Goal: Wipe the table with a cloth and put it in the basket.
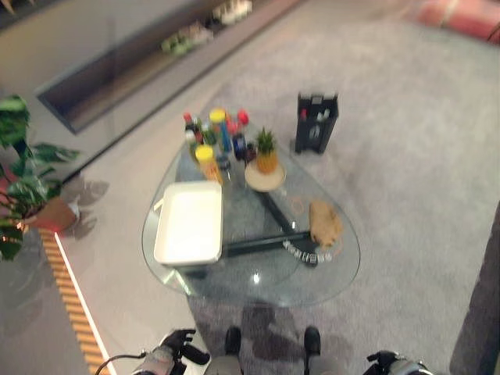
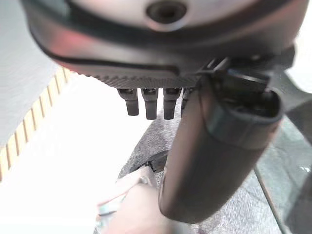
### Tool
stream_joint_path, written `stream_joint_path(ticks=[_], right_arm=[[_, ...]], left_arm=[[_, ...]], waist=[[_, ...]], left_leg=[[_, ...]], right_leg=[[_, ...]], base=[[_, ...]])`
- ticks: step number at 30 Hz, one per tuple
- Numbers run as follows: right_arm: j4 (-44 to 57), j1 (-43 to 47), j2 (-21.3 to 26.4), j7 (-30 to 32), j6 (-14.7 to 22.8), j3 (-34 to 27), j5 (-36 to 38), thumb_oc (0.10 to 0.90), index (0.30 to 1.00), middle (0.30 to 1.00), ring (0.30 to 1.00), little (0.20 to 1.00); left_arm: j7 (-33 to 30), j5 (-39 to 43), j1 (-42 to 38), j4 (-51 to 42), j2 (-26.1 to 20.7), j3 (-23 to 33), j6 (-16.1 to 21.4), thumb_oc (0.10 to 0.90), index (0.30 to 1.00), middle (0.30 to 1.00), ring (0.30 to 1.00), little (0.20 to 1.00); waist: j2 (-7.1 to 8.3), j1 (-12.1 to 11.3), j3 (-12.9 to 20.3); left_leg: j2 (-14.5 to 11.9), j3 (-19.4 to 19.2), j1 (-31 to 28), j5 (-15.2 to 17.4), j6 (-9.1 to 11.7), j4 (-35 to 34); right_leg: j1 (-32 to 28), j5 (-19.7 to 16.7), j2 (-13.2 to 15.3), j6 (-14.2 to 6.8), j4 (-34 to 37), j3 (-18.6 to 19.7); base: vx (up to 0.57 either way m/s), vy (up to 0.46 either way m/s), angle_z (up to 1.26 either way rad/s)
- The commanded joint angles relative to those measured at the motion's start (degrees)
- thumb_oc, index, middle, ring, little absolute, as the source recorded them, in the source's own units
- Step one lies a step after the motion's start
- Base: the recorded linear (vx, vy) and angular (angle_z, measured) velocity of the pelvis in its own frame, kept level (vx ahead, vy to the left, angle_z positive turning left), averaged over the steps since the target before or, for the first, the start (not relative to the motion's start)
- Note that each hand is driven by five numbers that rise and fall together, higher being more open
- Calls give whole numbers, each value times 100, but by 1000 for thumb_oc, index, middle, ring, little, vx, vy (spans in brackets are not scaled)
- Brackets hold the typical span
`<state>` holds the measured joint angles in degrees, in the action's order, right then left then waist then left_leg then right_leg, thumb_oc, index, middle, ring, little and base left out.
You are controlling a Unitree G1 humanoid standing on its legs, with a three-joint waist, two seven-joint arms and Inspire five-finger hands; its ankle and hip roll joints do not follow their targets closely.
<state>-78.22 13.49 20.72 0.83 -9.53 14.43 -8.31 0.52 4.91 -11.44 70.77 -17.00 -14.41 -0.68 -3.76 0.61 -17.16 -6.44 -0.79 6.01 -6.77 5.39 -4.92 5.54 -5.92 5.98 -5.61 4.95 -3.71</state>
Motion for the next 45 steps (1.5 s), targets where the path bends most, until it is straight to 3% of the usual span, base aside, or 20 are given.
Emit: stream_joint_path(ticks=[1, 5, 12, 16, 21, 24, 35, 45], right_arm=[[-98, 213, 218, 200, -102, 17, 315, 800, 900, 900, 900, 900], [-52, 398, 335, 304, -92, -15, 475, 800, 900, 900, 900, 900], [167, 800, 585, 671, -113, 25, 682, 800, 900, 900, 900, 900], [386, 891, 636, 1018, -104, -97, 694, 800, 900, 900, 900, 900], [595, 951, 551, 1803, 271, -174, 782, 800, 900, 900, 900, 900], [664, 1018, 637, 1905, 399, -196, 798, 800, 900, 900, 900, 900], [952, 1294, 970, 2235, 781, -381, 1031, 800, 900, 900, 900, 900], [932, 1380, 1253, 2572, 1275, -663, 1658, 800, 900, 900, 900, 900]], left_arm=[[-91, 909, -448, 154, -431, 251, 207, 800, 900, 900, 900, 900], [-45, 1722, -732, 123, -547, 519, 486, 800, 900, 900, 900, 900], [-197, 2243, -1216, -452, -860, 623, 676, 800, 900, 900, 900, 900], [-671, 2718, -1215, -771, -853, 756, 976, 800, 900, 900, 900, 900], [-1152, 3394, -1228, -677, -813, 1199, 1183, 800, 900, 900, 900, 900], [-1140, 3538, -1268, -606, -857, 1270, 1012, 800, 900, 900, 900, 900], [-1164, 3808, -1254, -748, -1028, 1316, 863, 800, 900, 900, 900, 900], [-932, 3882, -1290, -599, -1171, 1334, 861, 800, 900, 900, 900, 900]], waist=[[128, 70, -389], [94, 38, -714], [150, -35, -1153], [178, -83, -1259], [205, -95, -1263], [195, -56, -1263], [185, -40, -1264], [229, -56, -1264]], left_leg=[[453, 186, 44, 326, -299, -8], [496, 249, 496, 184, -265, 228], [679, 290, 1933, 375, -258, 1733], [751, 343, 2550, 493, -307, 2270], [754, 383, 3368, 712, -398, 3006], [709, 328, 3710, 875, -393, 3406], [655, 258, 4561, 1048, -384, 4092], [678, 239, 4589, 1073, -371, 4058]], right_leg=[[247, 187, -204, 85, -249, 244], [728, 331, -219, 177, -744, 151], [2029, 630, -150, 235, -2108, -20], [2609, 774, -200, 258, -2646, 34], [3467, 973, -305, 350, -3341, 104], [3802, 1131, -348, 394, -3740, 138], [4550, 1201, -321, 480, -4351, 108], [4565, 1139, -328, 485, -4233, 66]], base=[[-99, -13, -1], [-135, 2, 4], [-106, -42, 11], [-56, -84, 12], [-28, -69, 6], [6, 12, -3], [0, 15, -5], [0, 0, 0]])
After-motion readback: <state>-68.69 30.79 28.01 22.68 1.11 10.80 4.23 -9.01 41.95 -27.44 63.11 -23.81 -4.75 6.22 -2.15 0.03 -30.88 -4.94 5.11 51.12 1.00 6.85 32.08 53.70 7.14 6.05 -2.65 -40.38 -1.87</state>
